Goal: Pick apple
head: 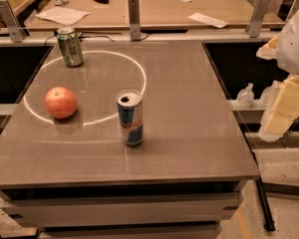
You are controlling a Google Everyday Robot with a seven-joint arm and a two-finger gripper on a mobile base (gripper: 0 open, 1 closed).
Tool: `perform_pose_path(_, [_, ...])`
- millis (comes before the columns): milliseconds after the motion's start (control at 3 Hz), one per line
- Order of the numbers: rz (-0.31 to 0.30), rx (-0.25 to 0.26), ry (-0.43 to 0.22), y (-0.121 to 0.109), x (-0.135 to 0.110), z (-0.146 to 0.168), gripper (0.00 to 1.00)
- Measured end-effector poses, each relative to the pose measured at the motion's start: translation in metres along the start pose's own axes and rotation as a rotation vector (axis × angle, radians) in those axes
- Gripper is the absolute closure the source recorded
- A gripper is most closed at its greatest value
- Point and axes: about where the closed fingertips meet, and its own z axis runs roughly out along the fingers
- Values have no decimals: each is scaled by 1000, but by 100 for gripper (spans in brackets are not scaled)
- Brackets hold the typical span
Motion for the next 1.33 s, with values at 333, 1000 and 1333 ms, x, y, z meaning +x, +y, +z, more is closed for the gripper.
perform_pose_path(333, [0, 0, -1, 0, 0, 0, 0])
perform_pose_path(1000, [15, 10, -108, -15, -40, -11, 0])
perform_pose_path(1333, [-13, 13, -157, -25, -80, -11, 0])
